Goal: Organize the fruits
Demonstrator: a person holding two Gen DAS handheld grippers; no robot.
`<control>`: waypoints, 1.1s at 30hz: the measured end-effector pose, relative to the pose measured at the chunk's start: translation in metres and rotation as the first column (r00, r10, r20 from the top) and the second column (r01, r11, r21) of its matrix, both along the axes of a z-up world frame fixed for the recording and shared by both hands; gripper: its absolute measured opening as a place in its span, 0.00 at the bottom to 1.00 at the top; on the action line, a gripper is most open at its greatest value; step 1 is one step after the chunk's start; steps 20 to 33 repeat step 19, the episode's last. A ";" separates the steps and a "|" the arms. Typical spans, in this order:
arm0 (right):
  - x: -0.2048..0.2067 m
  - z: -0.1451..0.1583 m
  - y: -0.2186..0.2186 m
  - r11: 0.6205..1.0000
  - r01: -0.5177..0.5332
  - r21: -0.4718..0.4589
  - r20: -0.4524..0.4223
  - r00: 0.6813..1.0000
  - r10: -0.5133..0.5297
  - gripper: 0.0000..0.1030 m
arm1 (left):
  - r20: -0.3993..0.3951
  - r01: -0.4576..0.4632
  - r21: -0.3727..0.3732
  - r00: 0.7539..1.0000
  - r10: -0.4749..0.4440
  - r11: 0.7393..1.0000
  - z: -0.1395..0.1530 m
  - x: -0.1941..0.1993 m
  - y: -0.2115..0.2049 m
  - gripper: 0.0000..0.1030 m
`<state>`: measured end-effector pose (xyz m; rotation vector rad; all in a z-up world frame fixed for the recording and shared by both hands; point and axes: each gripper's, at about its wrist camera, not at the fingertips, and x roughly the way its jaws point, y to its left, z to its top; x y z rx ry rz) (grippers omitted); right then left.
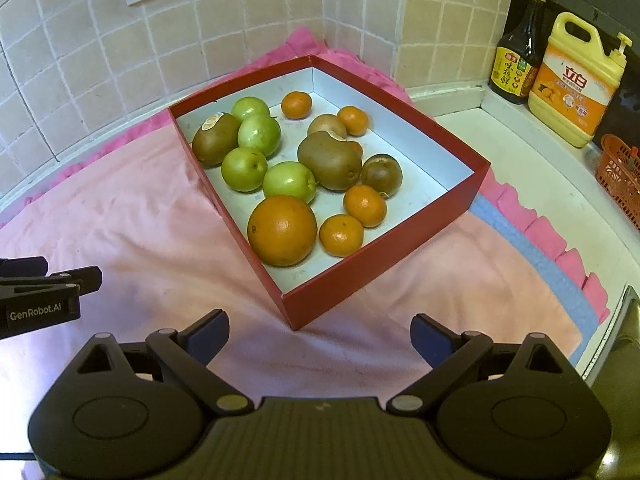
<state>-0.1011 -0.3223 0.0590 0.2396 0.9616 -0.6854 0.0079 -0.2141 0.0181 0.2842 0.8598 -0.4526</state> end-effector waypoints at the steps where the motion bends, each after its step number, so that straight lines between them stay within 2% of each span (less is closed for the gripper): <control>1: 0.000 0.000 0.000 1.000 0.000 0.001 0.000 1.000 0.000 0.96 | 0.001 0.000 -0.001 1.000 0.000 1.000 0.000 0.000 0.000 0.79; 10: 0.000 0.001 0.001 1.000 -0.001 -0.001 0.005 1.000 0.001 0.96 | 0.016 0.013 0.004 1.000 -0.013 1.000 0.000 0.000 0.000 0.80; 15: 0.000 0.002 0.001 1.000 0.004 -0.004 0.009 1.000 -0.004 0.96 | 0.055 0.016 0.031 0.998 -0.018 0.999 0.001 -0.003 -0.001 0.82; 33: -0.001 0.002 0.001 1.000 0.004 -0.004 0.008 1.000 -0.004 0.96 | 0.043 0.025 0.021 0.999 -0.026 0.999 0.002 -0.003 0.000 0.82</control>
